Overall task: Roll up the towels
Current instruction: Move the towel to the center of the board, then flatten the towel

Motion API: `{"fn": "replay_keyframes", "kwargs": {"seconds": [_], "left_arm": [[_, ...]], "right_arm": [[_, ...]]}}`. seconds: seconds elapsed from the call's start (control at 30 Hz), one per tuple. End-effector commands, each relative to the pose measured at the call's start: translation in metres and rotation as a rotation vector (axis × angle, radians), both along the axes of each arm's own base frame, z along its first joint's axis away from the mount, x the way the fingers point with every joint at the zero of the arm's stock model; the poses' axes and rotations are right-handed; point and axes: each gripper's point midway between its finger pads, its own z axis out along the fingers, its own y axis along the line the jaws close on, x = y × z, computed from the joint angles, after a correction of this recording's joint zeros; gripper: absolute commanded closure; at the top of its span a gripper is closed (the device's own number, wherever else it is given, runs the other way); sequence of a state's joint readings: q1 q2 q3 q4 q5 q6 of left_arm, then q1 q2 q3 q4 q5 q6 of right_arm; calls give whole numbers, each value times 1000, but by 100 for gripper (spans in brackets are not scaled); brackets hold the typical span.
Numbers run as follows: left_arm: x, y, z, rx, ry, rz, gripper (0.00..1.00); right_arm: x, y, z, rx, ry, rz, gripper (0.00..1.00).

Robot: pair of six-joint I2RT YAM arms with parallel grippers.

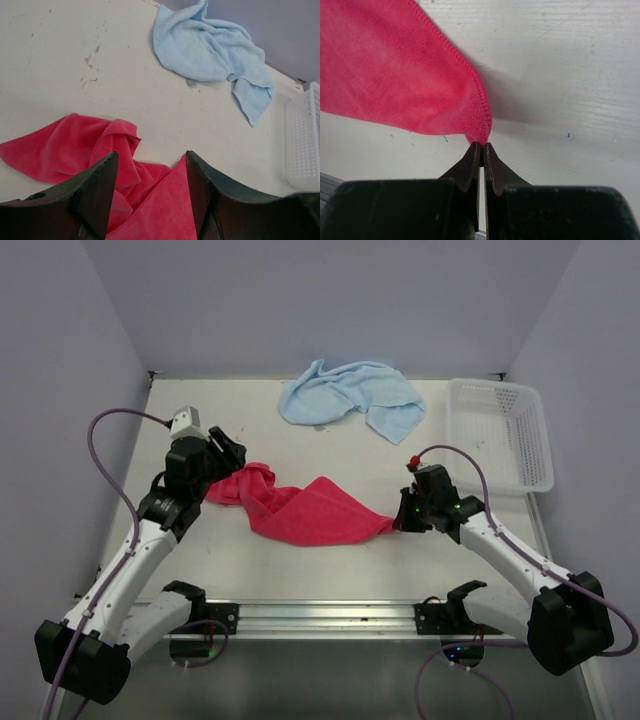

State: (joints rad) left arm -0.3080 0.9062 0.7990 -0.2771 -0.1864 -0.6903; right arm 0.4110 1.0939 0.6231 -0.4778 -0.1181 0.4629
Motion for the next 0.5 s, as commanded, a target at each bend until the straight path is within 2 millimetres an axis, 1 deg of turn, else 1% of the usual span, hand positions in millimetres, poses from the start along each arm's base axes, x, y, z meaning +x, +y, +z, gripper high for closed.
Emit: {"fn": "replay_keyframes", "kwargs": {"seconds": [0.0,0.03,0.07,0.17,0.23,0.27,0.3,0.33,0.37,0.4,0.43,0.47], "left_arm": [[5,-4,-13,51,62,-32,39],[5,-6,-19,54,80,-44,39],[6,-12,-24,46,89,-74,39],[8,-26,-29,33,89,-154,39],[10,-36,-25,34,75,-206,39],[14,-46,-18,20,46,-259,39],[16,-52,-14,26,33,-283,39],[17,-62,-10,30,22,-317,39],[24,-73,-6,33,20,-348,39],[28,-80,-7,51,24,-369,39],[27,-96,-8,59,26,-412,39],[35,-106,-14,72,42,-426,39]], "right_arm": [[21,-10,27,-52,-84,-47,100],[25,-12,32,-66,-102,-53,100],[30,-11,44,-63,-125,-55,100],[41,-13,62,-79,-172,-66,100],[43,-13,63,-92,-168,-61,100],[44,-11,65,-83,-168,-49,100],[45,-10,64,-81,-166,-44,100],[44,-10,62,-84,-162,-40,100],[43,-11,59,-87,-157,-40,100],[42,-11,58,-92,-156,-34,100],[42,-13,55,-100,-151,-39,100],[39,-15,50,-115,-139,-39,100]]}}
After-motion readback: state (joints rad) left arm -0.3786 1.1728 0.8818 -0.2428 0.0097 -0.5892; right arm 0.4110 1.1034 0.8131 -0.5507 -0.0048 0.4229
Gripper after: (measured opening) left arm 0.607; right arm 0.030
